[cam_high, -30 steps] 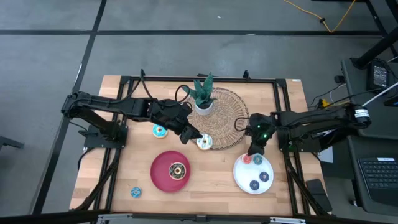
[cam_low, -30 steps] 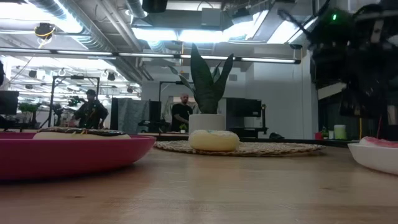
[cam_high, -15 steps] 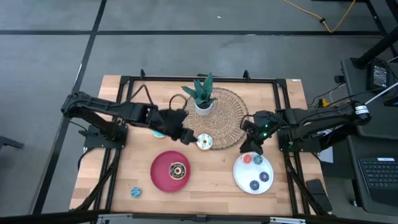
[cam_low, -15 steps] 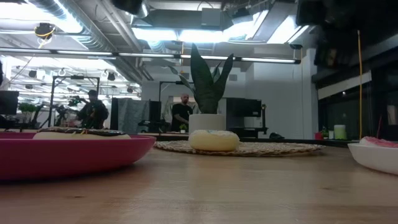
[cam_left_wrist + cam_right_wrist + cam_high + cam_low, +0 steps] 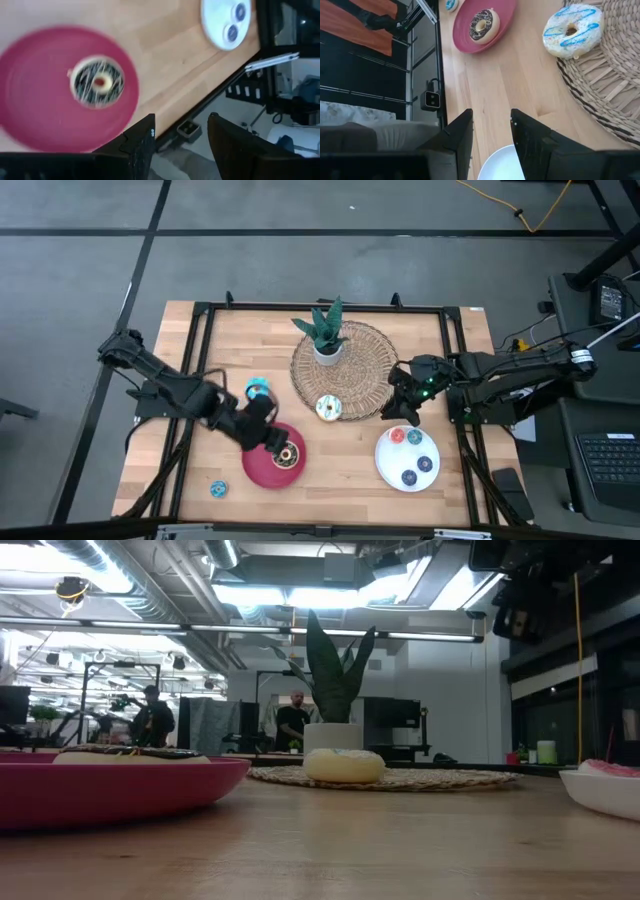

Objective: Pick & Place donuts
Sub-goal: Put the blue donut on the white plate

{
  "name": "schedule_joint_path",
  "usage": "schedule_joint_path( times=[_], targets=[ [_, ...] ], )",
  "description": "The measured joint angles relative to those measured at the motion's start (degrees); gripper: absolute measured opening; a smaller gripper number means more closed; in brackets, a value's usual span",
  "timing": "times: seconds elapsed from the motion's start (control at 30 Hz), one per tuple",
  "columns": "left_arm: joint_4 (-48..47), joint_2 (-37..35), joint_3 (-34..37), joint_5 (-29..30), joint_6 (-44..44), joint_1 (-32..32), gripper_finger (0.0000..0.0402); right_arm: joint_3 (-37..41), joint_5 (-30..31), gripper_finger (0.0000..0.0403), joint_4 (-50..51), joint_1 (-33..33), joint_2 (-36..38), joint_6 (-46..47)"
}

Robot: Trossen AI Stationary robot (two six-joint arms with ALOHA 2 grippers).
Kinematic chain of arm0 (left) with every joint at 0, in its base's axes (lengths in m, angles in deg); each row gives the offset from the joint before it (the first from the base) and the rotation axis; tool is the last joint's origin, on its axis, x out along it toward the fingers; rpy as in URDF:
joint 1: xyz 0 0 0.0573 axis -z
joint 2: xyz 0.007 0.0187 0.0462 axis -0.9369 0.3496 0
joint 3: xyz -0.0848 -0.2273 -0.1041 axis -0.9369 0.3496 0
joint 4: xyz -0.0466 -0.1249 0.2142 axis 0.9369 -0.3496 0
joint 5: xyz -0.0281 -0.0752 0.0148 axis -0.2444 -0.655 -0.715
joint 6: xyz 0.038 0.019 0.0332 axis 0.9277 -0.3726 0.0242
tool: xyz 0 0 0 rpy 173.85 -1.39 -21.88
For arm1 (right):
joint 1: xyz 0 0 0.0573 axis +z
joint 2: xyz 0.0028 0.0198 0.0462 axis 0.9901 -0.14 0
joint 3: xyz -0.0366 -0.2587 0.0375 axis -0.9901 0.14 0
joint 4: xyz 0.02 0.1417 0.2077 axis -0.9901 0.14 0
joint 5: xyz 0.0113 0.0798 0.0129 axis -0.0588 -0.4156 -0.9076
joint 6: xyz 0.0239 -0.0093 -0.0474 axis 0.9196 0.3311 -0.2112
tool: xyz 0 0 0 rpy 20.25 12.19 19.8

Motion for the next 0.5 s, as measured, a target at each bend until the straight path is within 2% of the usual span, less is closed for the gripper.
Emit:
schedule_joint_path(
  times=[0.3,0.5],
  targets=[
    [-7.73,0.0,0.0,7.08,-18.47,14.23,0.0172,0.0,-0.02,0.0134,0.01,0.0,0.0,-0.02],
    [-14.03,0.04,0.0,7.79,-28.45,21.72,0.0172,0.0,-0.04,0.0134,0.01,0.0,0.0,-0.04]
  ],
)
